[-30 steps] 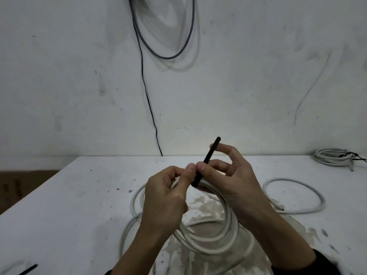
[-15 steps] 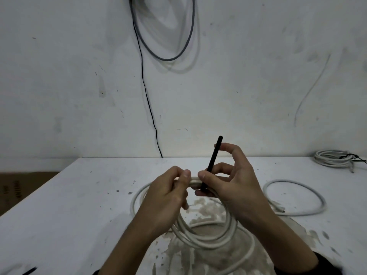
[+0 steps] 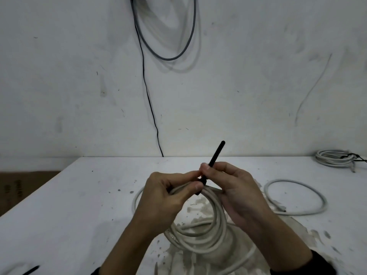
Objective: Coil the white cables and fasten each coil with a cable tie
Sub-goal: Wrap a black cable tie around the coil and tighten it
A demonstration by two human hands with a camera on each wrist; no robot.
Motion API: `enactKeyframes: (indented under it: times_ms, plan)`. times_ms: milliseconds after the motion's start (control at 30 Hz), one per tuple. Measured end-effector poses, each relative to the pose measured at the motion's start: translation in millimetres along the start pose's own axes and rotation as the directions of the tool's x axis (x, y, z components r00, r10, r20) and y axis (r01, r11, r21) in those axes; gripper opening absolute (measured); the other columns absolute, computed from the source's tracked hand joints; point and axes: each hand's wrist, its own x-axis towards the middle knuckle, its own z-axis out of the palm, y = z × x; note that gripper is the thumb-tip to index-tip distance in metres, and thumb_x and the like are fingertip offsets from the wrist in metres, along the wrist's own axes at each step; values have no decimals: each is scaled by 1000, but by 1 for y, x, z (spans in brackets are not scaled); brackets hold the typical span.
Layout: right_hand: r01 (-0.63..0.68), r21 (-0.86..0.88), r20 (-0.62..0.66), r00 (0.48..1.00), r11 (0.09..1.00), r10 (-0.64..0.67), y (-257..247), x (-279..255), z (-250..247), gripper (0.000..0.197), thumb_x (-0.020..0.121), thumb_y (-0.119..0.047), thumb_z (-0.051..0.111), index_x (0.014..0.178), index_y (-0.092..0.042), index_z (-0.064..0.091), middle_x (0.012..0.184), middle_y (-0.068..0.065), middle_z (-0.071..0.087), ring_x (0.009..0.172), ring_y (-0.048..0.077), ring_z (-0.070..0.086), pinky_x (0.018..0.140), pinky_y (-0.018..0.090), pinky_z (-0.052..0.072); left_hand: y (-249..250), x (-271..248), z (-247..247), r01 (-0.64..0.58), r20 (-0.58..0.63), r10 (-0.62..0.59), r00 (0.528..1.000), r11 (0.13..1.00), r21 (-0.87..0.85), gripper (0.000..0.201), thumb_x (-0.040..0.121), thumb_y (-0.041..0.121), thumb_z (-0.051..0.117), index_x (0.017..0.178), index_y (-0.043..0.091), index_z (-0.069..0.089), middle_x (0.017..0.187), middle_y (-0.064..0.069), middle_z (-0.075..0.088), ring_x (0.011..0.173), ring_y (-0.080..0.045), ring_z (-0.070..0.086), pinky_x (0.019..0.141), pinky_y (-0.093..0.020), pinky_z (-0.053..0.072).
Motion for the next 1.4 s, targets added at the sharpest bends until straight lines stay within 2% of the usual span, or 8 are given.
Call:
enactKeyframes:
  times_ms: [300, 567, 667, 767, 967, 1100, 1167, 1400]
  plan:
    - [50, -54, -133, 989, 997, -57, -8, 7, -11, 26, 77, -4, 67, 53, -1, 56, 60, 9, 57, 67, 18, 60, 68, 28, 54, 15, -3, 7, 54, 129, -39, 991, 992, -113, 18, 79, -7, 62, 97, -9, 69, 39, 17, 55, 33, 11, 46, 43, 3, 31]
    - [29, 23, -193, 981, 999, -24, -3, 12, -15, 26, 79, 4, 65, 55, 2, 55, 61, 12, 64, 68, 22, 68, 60, 23, 58, 17, -3, 9, 178, 141, -163, 976, 979, -97, 16, 81, -3, 63, 93, -1, 73, 48, 13, 63, 32, 9, 46, 41, 1, 31]
    - [-88, -240, -63, 995, 967, 75, -3, 8, -12, 30, 93, -22, 56, 69, -5, 64, 72, 11, 69, 73, 21, 71, 75, 44, 59, 13, -1, 8, 147, 13, -147, 989, 989, -35, 14, 80, 1, 66, 91, 2, 75, 47, 13, 62, 32, 9, 44, 41, 1, 30]
    - [-122, -500, 125, 970, 857, 211, -5, -4, -4, 49, 99, -43, 31, 83, -13, 65, 62, 6, 65, 58, 24, 67, 64, 35, 56, 11, 1, 2, 110, -93, -112, 989, 994, -29, 14, 80, 5, 68, 89, 10, 77, 52, 6, 66, 31, 3, 41, 41, -4, 31]
    - [267, -658, 107, 959, 704, -264, 24, -12, 22, 42, 90, -54, 27, 64, -35, 55, 40, -11, 42, 38, 5, 37, 47, 21, 30, 6, 3, -7, 134, -222, -183, 958, 966, -221, 12, 77, 8, 69, 87, 10, 75, 48, 2, 63, 35, -8, 27, 37, -15, 27]
    - [139, -526, -19, 984, 839, -176, 20, -11, 24, 56, 93, -48, 37, 78, 1, 59, 45, -7, 28, 38, 14, 29, 39, 27, 33, -1, 5, -11, 233, -137, -280, 950, 930, -285, 44, 71, 30, 65, 114, 22, 61, 59, 0, 66, 43, -8, 43, 46, -19, 43]
    - [98, -424, -112, 981, 901, -160, 10, -13, 23, 51, 95, -46, 36, 67, -6, 51, 46, -2, 25, 35, 12, 27, 36, 22, 31, -1, 4, -11, 264, -105, -309, 945, 914, -308, 45, 74, 41, 57, 113, 18, 61, 68, -4, 71, 57, -12, 59, 61, -25, 53]
    - [192, -488, -296, 881, 852, -368, -9, -7, 21, 49, 98, -42, 33, 61, -13, 49, 49, 1, 39, 35, 9, 36, 36, 22, 35, 25, -6, 29, 389, 59, -554, 831, 500, -774, 60, 95, 51, 27, 62, 7, 49, 46, -5, 42, 42, -17, 44, 49, -27, 49]
